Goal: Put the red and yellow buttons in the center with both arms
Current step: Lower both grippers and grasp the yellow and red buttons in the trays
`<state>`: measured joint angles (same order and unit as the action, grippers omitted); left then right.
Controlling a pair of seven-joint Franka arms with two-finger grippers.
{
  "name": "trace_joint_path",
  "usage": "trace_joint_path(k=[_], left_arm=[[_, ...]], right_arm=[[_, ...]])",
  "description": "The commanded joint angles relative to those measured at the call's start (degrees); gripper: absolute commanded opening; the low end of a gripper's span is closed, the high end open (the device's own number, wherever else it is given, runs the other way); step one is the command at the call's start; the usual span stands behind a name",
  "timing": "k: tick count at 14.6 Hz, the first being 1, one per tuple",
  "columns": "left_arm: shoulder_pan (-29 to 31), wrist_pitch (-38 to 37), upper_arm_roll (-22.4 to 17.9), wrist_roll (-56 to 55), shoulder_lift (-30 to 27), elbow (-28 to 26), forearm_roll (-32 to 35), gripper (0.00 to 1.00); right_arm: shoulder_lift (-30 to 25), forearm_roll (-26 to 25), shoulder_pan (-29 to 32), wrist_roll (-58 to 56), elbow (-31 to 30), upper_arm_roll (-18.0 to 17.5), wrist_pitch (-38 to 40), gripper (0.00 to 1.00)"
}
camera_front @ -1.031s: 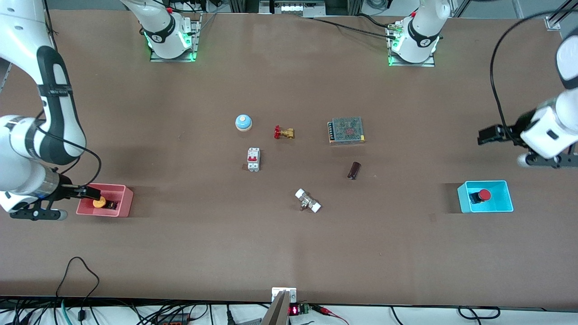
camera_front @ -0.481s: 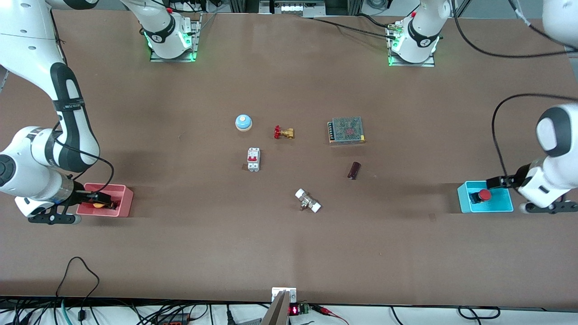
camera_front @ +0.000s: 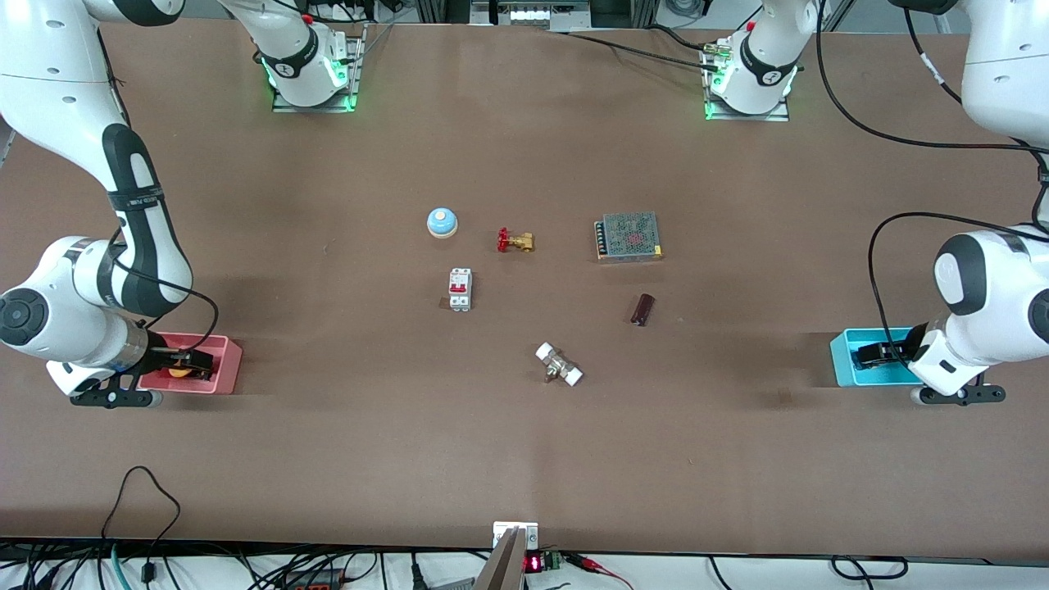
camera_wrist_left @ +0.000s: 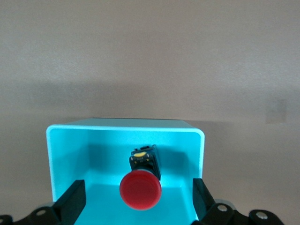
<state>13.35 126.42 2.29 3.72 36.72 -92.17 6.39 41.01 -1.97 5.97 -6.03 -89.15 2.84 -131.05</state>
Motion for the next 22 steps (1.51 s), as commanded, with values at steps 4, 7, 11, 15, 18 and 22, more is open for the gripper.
trace_joint_path(k=[4,7,11,15,18,22], left_arm=[[1.3,5.2,0.3,2.0,0.5,-2.6,1.1,1.00],[1.3,6.3,0.3,3.4,1.4,-3.1,1.2,0.95],[1.9,8.2,0.3,3.6,2.0,-4.6,1.1,0.52],[1.9,7.5,0.3,3.5,1.8,-4.3,1.1,0.21],[1.7,3.8,0.4,3.2,-0.3,-3.3,1.2,0.19],[-1.8,-11.9,1.1,2.8,-5.2,2.9,1.2,0.19]], right_arm=[[0.6,-0.1,0.9,-1.0,0.6,-0.9,-0.3,0.81],[0.6,-0.1,1.0,-1.0,0.7,-0.9,-1.0,0.80],[0.6,0.0,1.1,-0.9,0.7,-0.9,-1.1,0.80],[0.6,0.0,1.1,-1.0,0.7,-0.9,-1.1,0.59],[0.5,-0.1,1.1,-1.1,0.7,-0.9,-1.1,0.41],[0.3,-0.1,1.1,-1.6,0.7,-1.0,-1.0,0.34]])
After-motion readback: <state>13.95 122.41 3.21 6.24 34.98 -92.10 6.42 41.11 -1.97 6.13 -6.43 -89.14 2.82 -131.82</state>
